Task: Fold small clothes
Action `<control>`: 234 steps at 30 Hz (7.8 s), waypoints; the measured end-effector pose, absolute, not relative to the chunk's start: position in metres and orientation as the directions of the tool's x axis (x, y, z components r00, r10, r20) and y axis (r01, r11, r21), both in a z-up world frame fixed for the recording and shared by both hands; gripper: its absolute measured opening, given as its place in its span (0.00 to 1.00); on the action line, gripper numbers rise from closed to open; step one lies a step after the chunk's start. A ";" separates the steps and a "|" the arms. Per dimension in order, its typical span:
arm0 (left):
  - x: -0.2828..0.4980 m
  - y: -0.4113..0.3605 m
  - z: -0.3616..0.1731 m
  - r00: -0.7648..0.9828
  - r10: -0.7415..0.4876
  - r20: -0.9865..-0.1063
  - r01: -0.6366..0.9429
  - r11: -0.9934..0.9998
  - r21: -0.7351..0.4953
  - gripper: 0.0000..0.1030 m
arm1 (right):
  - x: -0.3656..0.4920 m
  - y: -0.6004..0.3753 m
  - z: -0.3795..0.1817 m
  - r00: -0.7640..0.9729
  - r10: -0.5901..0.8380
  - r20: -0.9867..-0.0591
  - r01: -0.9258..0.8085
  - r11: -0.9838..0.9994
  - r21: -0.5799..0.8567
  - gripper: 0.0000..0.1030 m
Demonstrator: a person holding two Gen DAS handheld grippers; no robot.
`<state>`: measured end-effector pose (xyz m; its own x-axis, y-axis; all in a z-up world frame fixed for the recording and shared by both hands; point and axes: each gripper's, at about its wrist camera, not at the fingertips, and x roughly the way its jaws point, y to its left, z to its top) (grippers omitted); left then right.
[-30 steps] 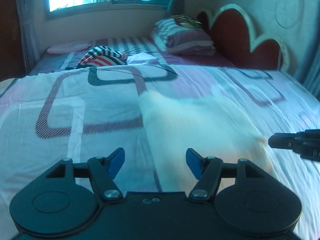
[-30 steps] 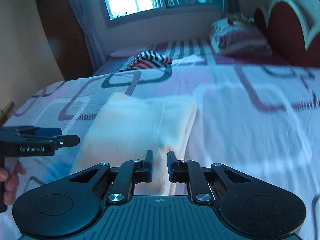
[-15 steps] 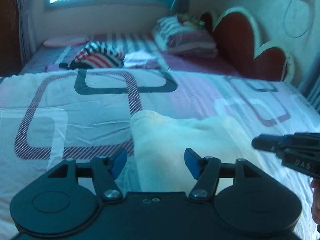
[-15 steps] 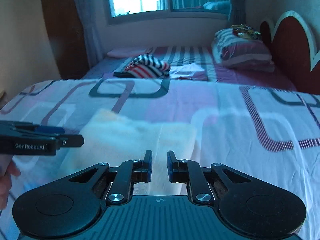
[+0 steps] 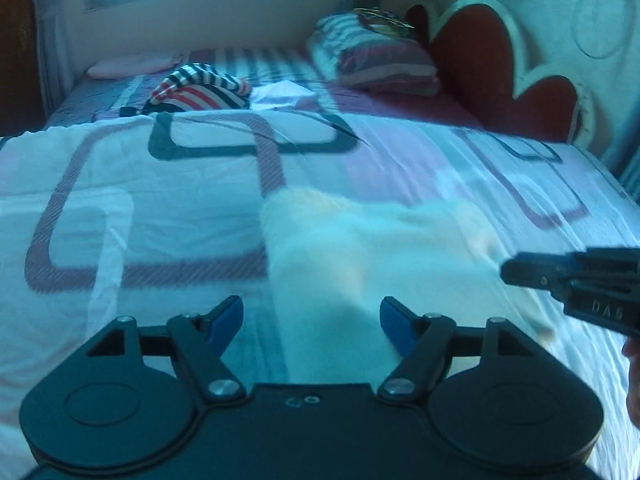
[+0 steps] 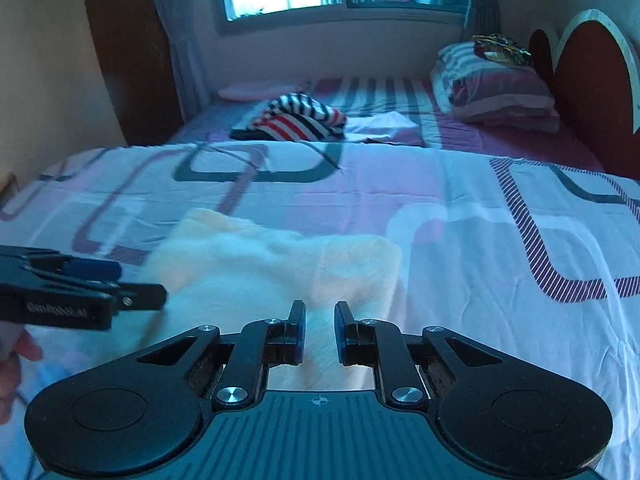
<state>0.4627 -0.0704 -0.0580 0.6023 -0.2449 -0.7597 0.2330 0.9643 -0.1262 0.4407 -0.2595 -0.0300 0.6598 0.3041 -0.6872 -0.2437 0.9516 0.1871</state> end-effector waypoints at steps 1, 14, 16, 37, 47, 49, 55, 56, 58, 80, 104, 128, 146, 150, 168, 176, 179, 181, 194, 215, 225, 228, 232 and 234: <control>0.455 -0.073 -0.061 0.604 -0.232 -0.763 0.233 0.966 -0.110 0.71 | 0.432 -0.256 -0.027 0.657 0.320 -0.682 -0.267 0.945 0.187 0.14; 0.396 -0.062 -0.065 0.567 -0.245 -0.786 0.216 0.966 -0.145 0.70 | 0.374 -0.236 -0.030 0.593 0.311 -0.743 -0.323 0.937 0.135 0.14; 0.377 -0.064 -0.071 0.554 -0.238 -0.798 0.231 0.965 -0.127 0.70 | 0.357 -0.233 -0.033 0.562 0.334 -0.757 -0.356 0.923 0.143 0.14; 0.331 -0.044 -0.060 0.591 -0.189 -0.784 0.195 0.977 -0.089 0.93 | 0.305 -0.255 -0.044 0.540 0.315 -0.781 -0.213 0.948 0.235 0.36; 0.399 0.004 -0.065 0.537 -0.388 -0.749 0.055 0.902 -0.428 0.85 | 0.349 -0.319 -0.038 0.610 0.465 -0.642 -0.063 0.836 0.546 0.70; 0.413 0.006 -0.075 0.506 -0.454 -0.734 0.035 0.861 -0.508 0.72 | 0.367 -0.322 -0.043 0.597 0.506 -0.623 -0.049 0.798 0.601 0.59; 0.442 -0.012 -0.089 0.464 -0.503 -0.729 0.056 0.838 -0.543 0.71 | 0.407 -0.344 -0.078 0.547 0.613 -0.571 0.025 0.669 0.743 0.53; 0.445 -0.016 -0.090 0.457 -0.504 -0.733 0.064 0.840 -0.538 0.71 | 0.411 -0.346 -0.083 0.535 0.630 -0.563 0.030 0.651 0.758 0.53; 0.451 -0.023 -0.093 0.444 -0.512 -0.735 0.078 0.840 -0.538 0.70 | 0.418 -0.351 -0.093 0.508 0.668 -0.544 0.034 0.616 0.787 0.53; 0.470 -0.075 -0.070 0.504 -0.385 -0.773 0.169 0.922 -0.349 0.33 | 0.422 -0.288 -0.061 0.535 0.514 -0.671 -0.159 0.841 0.517 0.35; 0.411 0.082 -0.028 0.601 -0.283 -0.748 0.166 0.959 -0.230 0.33 | 0.401 -0.106 -0.018 0.530 0.527 -0.664 -0.306 0.849 0.430 0.34; 0.376 0.202 -0.067 0.636 -0.264 -0.725 0.030 0.947 -0.319 0.77 | 0.388 -0.064 -0.072 0.459 0.597 -0.658 -0.174 0.786 0.593 0.34; 0.415 0.159 -0.060 0.580 -0.321 -0.748 0.197 0.947 -0.254 0.49 | 0.419 -0.023 -0.059 0.451 0.444 -0.775 -0.297 0.893 0.339 0.33; 0.406 0.155 -0.050 0.586 -0.297 -0.754 0.221 0.954 -0.203 0.48 | 0.414 -0.022 -0.056 0.470 0.410 -0.782 -0.301 0.907 0.294 0.33; 0.287 0.163 -0.062 0.587 -0.100 -0.803 0.090 0.994 -0.057 0.57 | 0.298 -0.014 -0.058 0.429 0.358 -0.829 -0.368 0.908 0.202 0.33; 0.286 0.161 -0.069 0.595 -0.071 -0.801 0.059 0.997 -0.045 0.63 | 0.296 -0.020 -0.065 0.443 0.375 -0.814 -0.339 0.911 0.235 0.33; 0.286 0.155 -0.070 0.602 -0.045 -0.798 0.055 0.998 -0.015 0.66 | 0.293 -0.022 -0.066 0.455 0.380 -0.805 -0.336 0.911 0.240 0.33; 0.285 0.154 -0.070 0.604 -0.027 -0.797 0.046 0.999 0.001 0.71 | 0.291 -0.024 -0.067 0.461 0.388 -0.798 -0.338 0.908 0.247 0.33; 0.165 0.123 0.018 0.842 0.068 -0.535 -0.067 0.998 0.022 0.99 | 0.211 -0.070 -0.003 0.620 0.401 -0.675 -0.276 0.916 0.290 0.98; 0.038 0.075 0.047 0.810 0.054 -0.584 -0.048 0.999 0.025 1.00 | 0.052 -0.102 0.031 0.669 0.336 -0.662 -0.268 0.941 0.207 1.00; 0.025 0.068 0.060 0.829 0.045 -0.558 -0.044 0.999 0.016 0.99 | 0.037 -0.105 0.053 0.706 0.341 -0.621 -0.288 0.939 0.188 1.00; 0.024 0.066 0.062 0.833 0.041 -0.552 -0.037 0.999 0.017 1.00 | 0.035 -0.105 0.057 0.711 0.342 -0.615 -0.290 0.939 0.187 1.00; 0.023 0.063 0.064 0.836 0.042 -0.547 -0.032 0.999 0.028 1.00 | 0.036 -0.105 0.058 0.712 0.340 -0.614 -0.289 0.939 0.185 1.00; 0.023 0.063 0.064 0.836 0.042 -0.547 -0.031 0.999 0.028 1.00 | 0.036 -0.105 0.058 0.713 0.339 -0.614 -0.288 0.940 0.184 1.00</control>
